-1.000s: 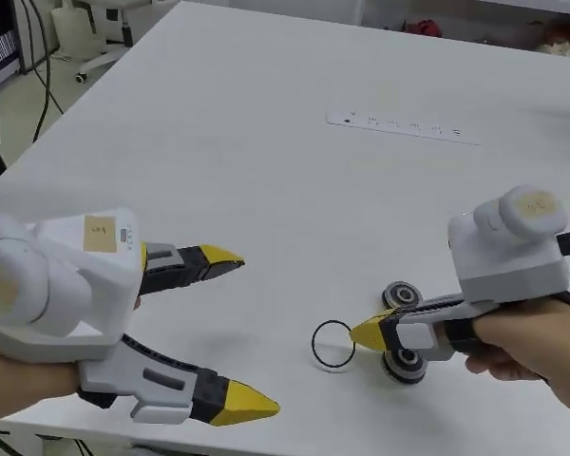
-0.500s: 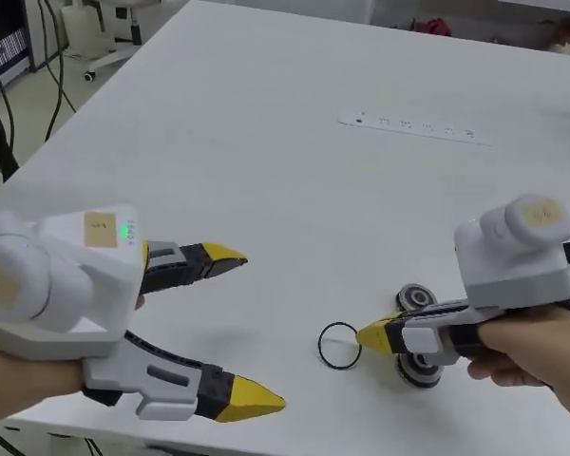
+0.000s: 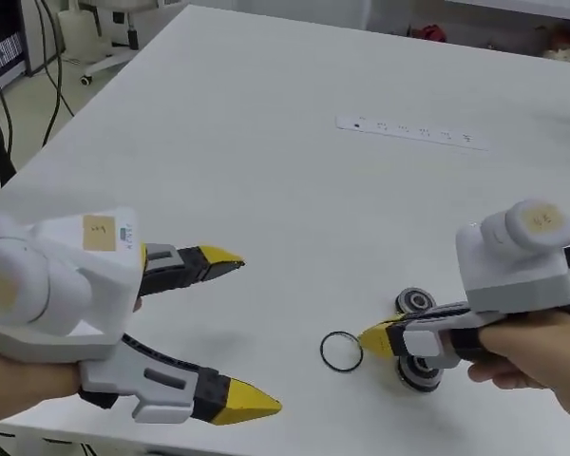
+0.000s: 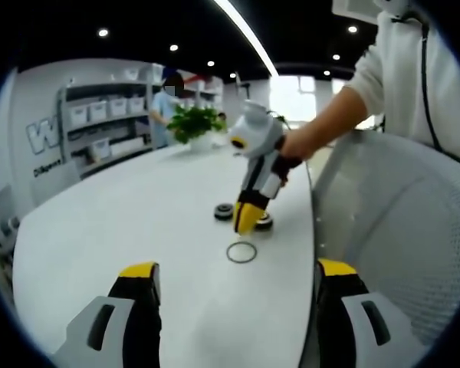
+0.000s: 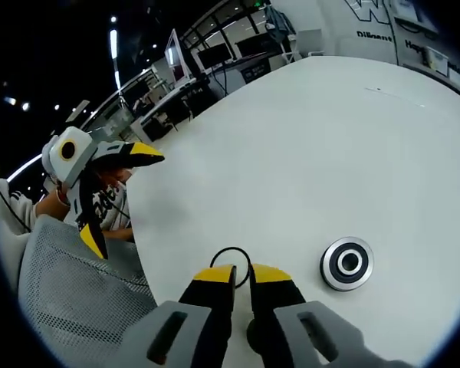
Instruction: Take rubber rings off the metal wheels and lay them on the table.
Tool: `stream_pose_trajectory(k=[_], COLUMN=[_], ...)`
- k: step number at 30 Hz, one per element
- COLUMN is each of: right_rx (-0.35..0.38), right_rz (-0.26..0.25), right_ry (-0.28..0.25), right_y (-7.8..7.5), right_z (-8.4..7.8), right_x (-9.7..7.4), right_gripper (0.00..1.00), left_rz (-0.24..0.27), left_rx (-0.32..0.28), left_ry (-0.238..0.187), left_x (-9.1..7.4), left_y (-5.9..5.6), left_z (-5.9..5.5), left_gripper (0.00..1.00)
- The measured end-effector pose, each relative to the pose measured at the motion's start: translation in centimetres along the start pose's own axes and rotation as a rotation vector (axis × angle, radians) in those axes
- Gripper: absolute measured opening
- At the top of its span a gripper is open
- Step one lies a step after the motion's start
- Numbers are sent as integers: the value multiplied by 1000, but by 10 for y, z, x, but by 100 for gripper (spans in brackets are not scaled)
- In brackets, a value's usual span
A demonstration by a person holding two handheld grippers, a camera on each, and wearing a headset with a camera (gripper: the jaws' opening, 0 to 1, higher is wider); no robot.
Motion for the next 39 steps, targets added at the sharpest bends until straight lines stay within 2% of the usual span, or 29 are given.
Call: stream_pose_trajectory(k=[2,5,8,10,12,15,18,23,26,29,33,35,39], right_rx=[6,-3,3,-24,-71,-131,-146,-172,-198,-245,-290,-325,-333], right_rz=[2,-29,-24,-15,19,11,35,35,36,30,42,33,23], right_ry=[1,-25,-55,-91,-115,-139,-172,-216,-239,-255,-273,-281,-292], right_y=[1,-6,-7,-6,4,9,15,14,11,7,8,7,3], right_z=[0,-2,-5,-5,-4,-4,-2,-1,-3,-8,-15,-19,-29], right_x=[-7,-17,-26,-34,-42,-53,-64,-80,-87,-95,-106,-111,-119], right_gripper=[7,8,9,10,12,14,15,18,20,23,25,26,27], left_rz=[0,2,6,6,6,-3,-1,5,37,55,68,73,78], left_rx=[2,1,-4,-2,10,20,23,4,-22,-46,-44,-52,-46], left_ry=[2,5,-2,-1,-3,-5,2,-7,-13,-7,-3,-6,-4], left_x=[-3,-4,-4,-2,-1,-1,-2,-9,-12,-14,-21,-24,-28], left_y=[2,5,5,3,0,-6,-10,-16,-12,-11,-15,-16,-21], left_z=[1,2,5,7,11,14,14,18,22,26,35,39,48], left_gripper=[85,85,85,85,85,85,85,85,85,85,85,85,85])
Point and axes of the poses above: the centre of the closed fingertips' face, and the gripper's own axes: x roughly forward along the fingers, y roughly to its left, z roughly out of its top, the point moved 1 cm from there along -x, roughly backward along the fingers, and after that the axes turned 15 degrees about y, right-handed, at the moved point
